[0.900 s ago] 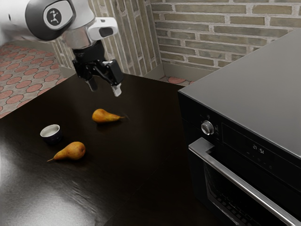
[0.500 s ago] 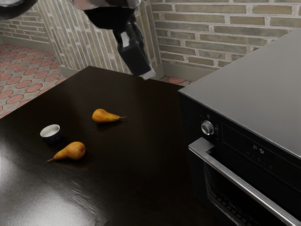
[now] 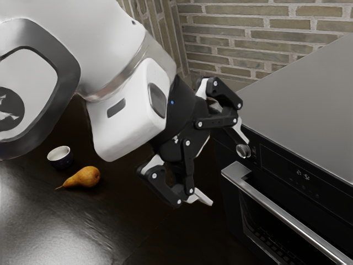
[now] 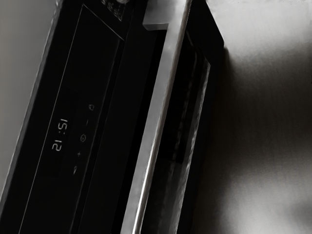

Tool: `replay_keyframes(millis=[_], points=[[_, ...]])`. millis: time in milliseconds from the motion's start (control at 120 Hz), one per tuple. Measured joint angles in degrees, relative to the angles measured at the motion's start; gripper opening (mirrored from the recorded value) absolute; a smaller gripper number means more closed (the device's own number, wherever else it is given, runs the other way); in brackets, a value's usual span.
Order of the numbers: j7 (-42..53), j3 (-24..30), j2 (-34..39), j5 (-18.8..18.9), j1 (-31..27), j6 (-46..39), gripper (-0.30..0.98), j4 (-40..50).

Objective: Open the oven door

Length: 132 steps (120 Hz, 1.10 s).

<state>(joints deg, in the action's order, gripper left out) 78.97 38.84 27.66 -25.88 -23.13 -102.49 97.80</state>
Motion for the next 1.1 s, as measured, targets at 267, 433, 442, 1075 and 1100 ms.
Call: replay_keyframes(millis=[267,433,442,1075,1100], points=[[14.7,3.0,-2.4,-1.5,0.1,-6.6,0.69,2.9],[21.2,4.4,-2.1,-1.6,0.2,-9.5,0.69,6.1],[21.4,4.5,-2.1,-1.6,0.2,-9.7,0.69,6.2],[33.8,7.6,-5.0,-1.7,-0.3,-15.6,0.69,10.9],[34.0,7.6,-5.1,-1.7,-0.3,-15.7,0.69,11.0]])
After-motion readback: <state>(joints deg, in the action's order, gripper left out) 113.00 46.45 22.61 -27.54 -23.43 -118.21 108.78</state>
